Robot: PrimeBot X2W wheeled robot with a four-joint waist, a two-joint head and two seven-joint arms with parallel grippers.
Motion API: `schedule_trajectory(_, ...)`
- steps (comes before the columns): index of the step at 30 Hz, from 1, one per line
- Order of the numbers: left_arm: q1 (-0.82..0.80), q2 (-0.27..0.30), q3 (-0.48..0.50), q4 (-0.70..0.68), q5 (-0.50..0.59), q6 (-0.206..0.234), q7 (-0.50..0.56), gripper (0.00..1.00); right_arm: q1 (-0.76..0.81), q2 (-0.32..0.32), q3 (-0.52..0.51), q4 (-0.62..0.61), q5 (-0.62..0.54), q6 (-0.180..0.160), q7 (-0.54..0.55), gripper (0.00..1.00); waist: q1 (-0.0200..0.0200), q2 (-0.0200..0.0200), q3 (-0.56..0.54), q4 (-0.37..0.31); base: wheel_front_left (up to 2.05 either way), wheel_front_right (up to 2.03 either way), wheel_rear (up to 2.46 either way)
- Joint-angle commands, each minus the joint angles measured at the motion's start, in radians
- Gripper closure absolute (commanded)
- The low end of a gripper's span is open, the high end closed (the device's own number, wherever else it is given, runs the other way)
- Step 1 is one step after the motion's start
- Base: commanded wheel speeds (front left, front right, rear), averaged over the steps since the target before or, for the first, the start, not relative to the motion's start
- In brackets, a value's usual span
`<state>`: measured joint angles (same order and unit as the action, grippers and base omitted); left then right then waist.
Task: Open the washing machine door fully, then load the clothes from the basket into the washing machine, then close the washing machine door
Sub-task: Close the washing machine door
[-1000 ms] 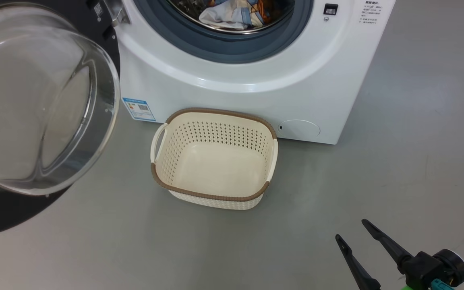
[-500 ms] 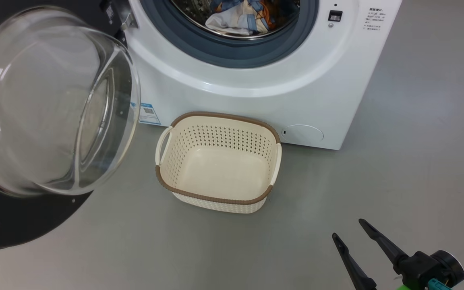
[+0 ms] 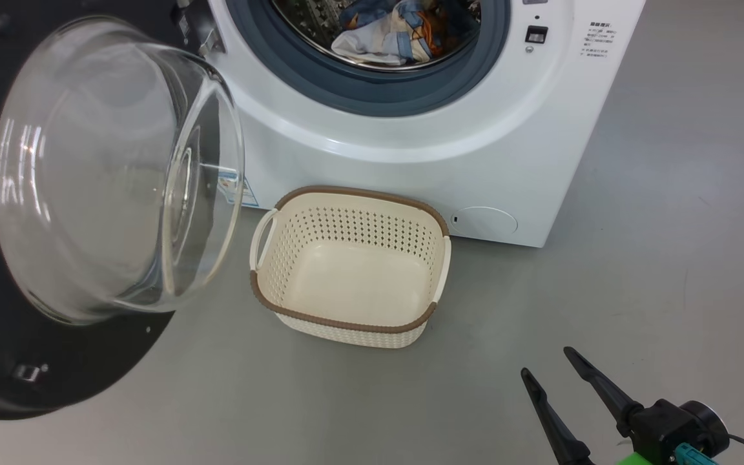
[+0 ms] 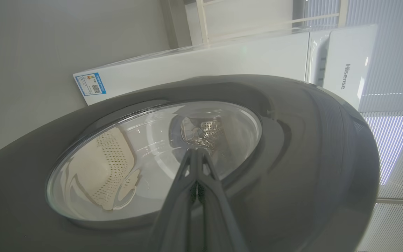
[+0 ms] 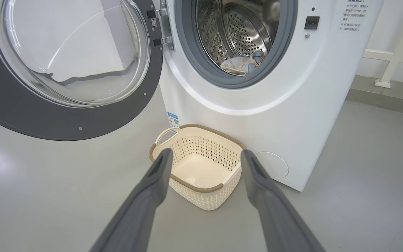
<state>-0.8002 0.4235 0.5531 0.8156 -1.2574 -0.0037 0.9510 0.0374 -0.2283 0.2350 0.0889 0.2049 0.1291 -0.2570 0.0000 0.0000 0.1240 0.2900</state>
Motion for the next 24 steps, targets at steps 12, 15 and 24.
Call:
schedule_trajectory(12,0.079,-0.092,-0.052,-0.37,-0.028,0.131,0.125,1.0,-0.045,0.033,0.014,-0.011,0.017,0.002,-0.005,0.0,0.0,0.0,-0.004,-0.033,0.0,0.0,0.0)
schedule_trajectory(15,0.087,-0.144,-0.056,-0.441,-0.04,0.156,0.119,1.0,-0.045,0.042,0.014,-0.009,0.017,0.002,-0.005,0.0,0.0,0.0,-0.012,-0.044,0.0,0.0,0.0)
schedule_trajectory(24,0.12,-0.296,-0.117,-0.55,-0.026,0.19,0.072,1.0,-0.041,0.06,0.008,-0.003,0.018,0.002,-0.005,0.0,0.0,0.0,-0.046,-0.075,0.0,0.0,0.0)
